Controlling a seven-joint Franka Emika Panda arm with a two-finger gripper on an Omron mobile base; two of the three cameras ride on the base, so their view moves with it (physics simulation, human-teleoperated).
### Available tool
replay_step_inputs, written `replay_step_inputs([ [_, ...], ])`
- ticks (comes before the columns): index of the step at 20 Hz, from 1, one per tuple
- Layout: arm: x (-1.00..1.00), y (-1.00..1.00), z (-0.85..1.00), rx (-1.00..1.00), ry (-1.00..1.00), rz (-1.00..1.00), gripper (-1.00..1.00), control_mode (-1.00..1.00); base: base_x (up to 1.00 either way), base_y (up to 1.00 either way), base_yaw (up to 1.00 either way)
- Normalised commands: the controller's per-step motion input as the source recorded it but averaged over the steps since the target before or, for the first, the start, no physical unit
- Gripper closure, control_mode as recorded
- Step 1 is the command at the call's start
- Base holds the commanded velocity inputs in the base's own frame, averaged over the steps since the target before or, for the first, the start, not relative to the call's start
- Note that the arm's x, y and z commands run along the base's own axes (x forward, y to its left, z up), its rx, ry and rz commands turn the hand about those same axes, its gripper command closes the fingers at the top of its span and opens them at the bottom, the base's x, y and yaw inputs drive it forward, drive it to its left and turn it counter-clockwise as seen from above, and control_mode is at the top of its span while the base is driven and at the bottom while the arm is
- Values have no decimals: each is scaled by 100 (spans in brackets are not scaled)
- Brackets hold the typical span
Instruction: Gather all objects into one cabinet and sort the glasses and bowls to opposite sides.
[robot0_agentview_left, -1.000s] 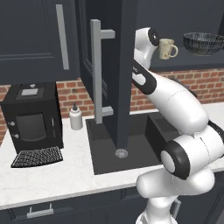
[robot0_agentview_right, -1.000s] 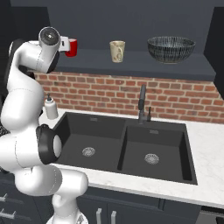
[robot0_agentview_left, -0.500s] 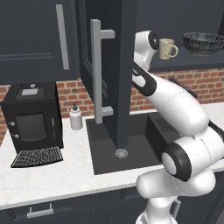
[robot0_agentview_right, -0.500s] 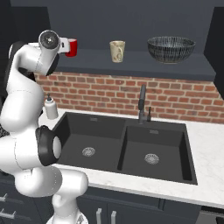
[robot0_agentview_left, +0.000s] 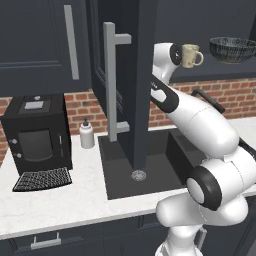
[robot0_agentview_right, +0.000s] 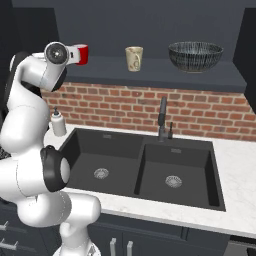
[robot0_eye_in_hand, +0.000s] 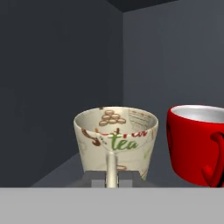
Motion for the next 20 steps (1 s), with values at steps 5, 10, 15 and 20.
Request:
replay_step_inputs([
  [5,0,0,0,0,0,0,100,-100,0,0,0],
  [10,0,0,0,0,0,0,100,-100,0,0,0],
  [15,0,0,0,0,0,0,100,-100,0,0,0],
  [20,0,0,0,0,0,0,-100,-100,0,0,0],
])
